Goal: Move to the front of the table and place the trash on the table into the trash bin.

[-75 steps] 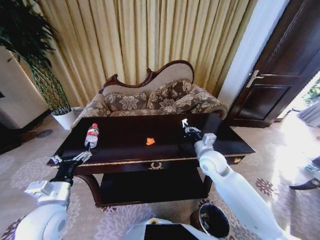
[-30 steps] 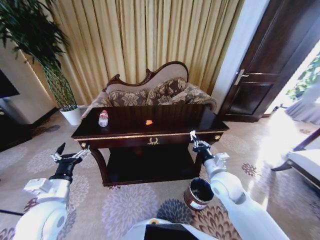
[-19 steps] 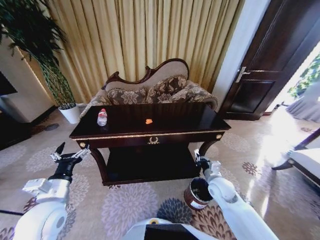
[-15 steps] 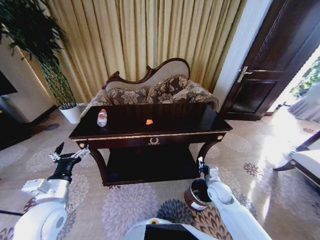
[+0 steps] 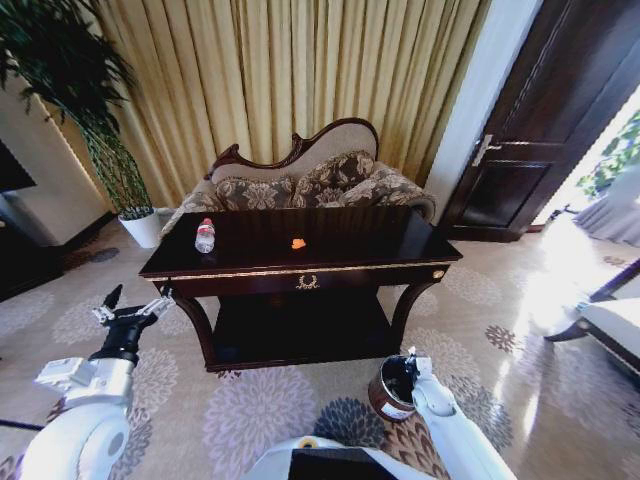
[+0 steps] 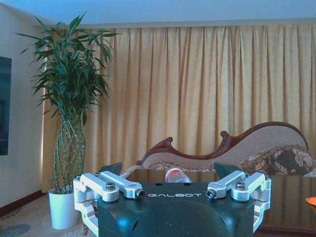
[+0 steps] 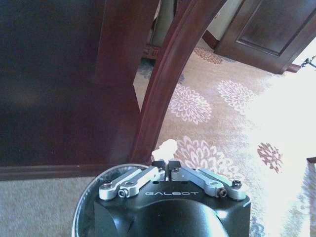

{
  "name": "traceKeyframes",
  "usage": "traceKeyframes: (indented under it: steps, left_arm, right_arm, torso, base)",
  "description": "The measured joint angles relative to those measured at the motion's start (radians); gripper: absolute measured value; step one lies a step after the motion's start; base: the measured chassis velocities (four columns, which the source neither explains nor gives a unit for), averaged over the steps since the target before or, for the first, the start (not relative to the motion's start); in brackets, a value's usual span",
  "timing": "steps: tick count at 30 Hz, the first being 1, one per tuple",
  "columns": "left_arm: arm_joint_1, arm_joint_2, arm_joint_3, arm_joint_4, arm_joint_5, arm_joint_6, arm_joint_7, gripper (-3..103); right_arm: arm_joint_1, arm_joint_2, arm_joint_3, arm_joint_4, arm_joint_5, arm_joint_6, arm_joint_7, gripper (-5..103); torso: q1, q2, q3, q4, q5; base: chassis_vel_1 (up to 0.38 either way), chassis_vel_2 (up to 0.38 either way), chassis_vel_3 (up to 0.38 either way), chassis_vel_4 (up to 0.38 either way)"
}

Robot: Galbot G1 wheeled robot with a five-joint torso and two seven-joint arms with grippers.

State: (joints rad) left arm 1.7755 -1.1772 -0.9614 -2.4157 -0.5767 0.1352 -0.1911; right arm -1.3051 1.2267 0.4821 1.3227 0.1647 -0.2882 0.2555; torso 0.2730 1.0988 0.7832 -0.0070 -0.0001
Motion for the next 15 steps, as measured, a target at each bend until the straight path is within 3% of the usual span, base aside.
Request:
traceKeyframes:
  steps: [2,4,7,10,11,13,15]
  left_arm:
    - [0.000,0.000,0.003,0.002,0.002,0.000,0.000,100]
    - [0.000,0.001,0.003,0.002,0.002,-0.001,0.000,100]
    - [-0.001,0.003,0.005,-0.002,0.003,-0.001,0.000,100]
    - [0.000,0.003,0.005,-0.003,0.003,-0.001,-0.001,100]
    - [0.002,0.003,0.003,-0.003,0.003,-0.001,-0.001,100]
    - [0.003,0.003,0.002,-0.003,0.003,-0.001,-0.001,100]
    - [0.005,0.002,-0.002,-0.004,0.003,-0.002,-0.001,100]
  right_arm:
    - [-0.014,0.006,0.001,0.004,-0.018,0.004,-0.003,14]
    - [-0.018,0.007,0.001,0.006,-0.025,0.006,-0.006,14]
    - [-0.030,0.013,0.001,0.021,-0.042,0.016,-0.009,30]
    - [-0.032,0.016,0.001,0.026,-0.043,0.020,-0.009,35]
    - [-0.033,0.021,-0.001,0.028,-0.044,0.023,-0.008,46]
    - [-0.032,0.023,-0.001,0.028,-0.045,0.024,-0.007,46]
    - [-0.033,0.024,-0.002,0.029,-0.053,0.029,-0.004,57]
  torso:
    - [0.000,0.000,0.000,0.0000,0.0000]
    - [0.000,0.000,0.000,0.0000,0.0000]
    - [0.000,0.000,0.000,-0.0001,0.0002]
    - [0.000,0.000,0.000,0.0000,0.0000]
    - [0.000,0.000,0.000,0.0001,0.0000]
    - [0.000,0.000,0.000,0.0001,0.0000]
    - [0.000,0.000,0.000,0.0001,0.0000]
  base:
    - [0.000,0.000,0.000,0.000]
    - [0.000,0.000,0.000,0.000]
    - [0.000,0.000,0.000,0.000]
    - [0.000,0.000,0.000,0.000]
    - [0.000,0.000,0.000,0.000]
    - [0.000,0.000,0.000,0.000]
    - [0.000,0.000,0.000,0.000]
